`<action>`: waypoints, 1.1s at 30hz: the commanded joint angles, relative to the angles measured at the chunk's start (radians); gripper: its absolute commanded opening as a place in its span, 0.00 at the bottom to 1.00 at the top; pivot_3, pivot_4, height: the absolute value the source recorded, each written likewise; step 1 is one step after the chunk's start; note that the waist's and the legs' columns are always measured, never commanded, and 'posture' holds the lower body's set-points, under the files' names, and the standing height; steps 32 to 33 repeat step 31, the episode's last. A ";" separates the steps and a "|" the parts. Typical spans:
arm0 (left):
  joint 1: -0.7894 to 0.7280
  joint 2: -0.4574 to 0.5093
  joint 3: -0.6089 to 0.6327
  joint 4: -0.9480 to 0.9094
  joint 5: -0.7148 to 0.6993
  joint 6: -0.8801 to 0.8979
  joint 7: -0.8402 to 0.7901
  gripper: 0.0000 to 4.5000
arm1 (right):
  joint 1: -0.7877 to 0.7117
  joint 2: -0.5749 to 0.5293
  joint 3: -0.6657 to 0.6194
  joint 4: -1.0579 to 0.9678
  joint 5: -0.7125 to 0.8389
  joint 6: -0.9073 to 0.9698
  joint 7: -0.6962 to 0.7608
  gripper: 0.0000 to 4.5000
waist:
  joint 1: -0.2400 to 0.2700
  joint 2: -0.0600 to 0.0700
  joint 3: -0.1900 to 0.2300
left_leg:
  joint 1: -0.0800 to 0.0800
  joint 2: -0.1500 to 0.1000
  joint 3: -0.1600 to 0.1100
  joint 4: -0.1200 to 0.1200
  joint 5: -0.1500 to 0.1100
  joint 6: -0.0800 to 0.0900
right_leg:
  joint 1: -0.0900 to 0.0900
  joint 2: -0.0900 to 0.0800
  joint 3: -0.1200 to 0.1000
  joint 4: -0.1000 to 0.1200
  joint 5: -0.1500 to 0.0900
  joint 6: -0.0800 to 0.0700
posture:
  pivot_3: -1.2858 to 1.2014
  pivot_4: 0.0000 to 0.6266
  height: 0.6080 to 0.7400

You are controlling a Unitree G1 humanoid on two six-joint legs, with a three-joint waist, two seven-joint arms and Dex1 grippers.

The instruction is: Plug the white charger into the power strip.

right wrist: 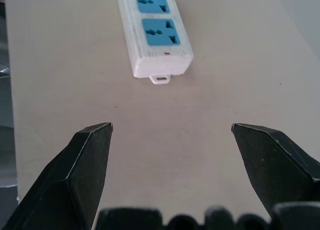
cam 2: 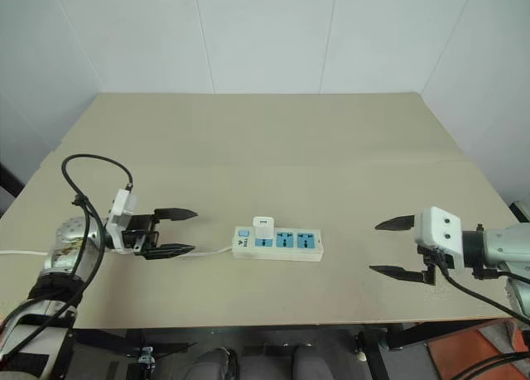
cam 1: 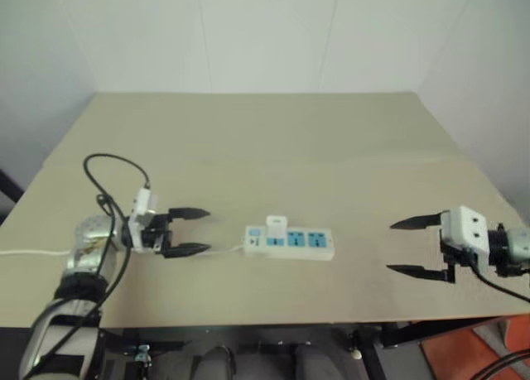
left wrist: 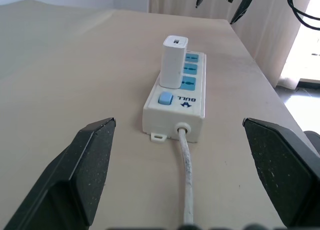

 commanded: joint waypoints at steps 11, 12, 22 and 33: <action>-0.062 -0.011 -0.025 0.016 0.014 0.032 -0.003 0.98 | -0.047 -0.054 -0.063 -0.024 0.017 0.080 -0.069 1.00 | 0.000 0.000 0.000 | 0.000 0.000 0.000 0.000 0.000 0.000 | 0.000 0.000 0.000 0.000 0.000 0.000 | 0.52 0.24 1.00; -0.064 -0.007 -0.032 0.016 0.013 0.041 -0.003 0.98 | -0.053 -0.056 -0.061 -0.026 0.018 0.088 -0.069 1.00 | 0.000 0.000 0.000 | 0.000 0.000 0.000 0.000 0.000 0.000 | 0.000 0.000 0.000 0.000 0.000 0.000 | 0.52 0.24 1.00; -0.147 -0.022 -0.084 0.129 0.023 0.005 -0.003 0.98 | -0.132 -0.045 -0.009 -0.004 -0.016 0.097 -0.092 1.00 | 0.000 0.000 0.000 | -0.001 0.000 0.000 0.000 0.000 0.000 | 0.000 0.000 0.000 -0.001 0.000 0.001 | 0.52 0.24 1.00; -0.163 -0.023 -0.095 0.169 0.019 -0.047 -0.003 0.98 | -0.236 -0.011 0.069 0.039 -0.030 0.065 -0.073 1.00 | -0.004 0.000 0.000 | -0.001 0.000 0.000 0.000 0.000 0.000 | -0.001 0.000 0.000 0.000 0.000 0.001 | 0.52 0.24 1.00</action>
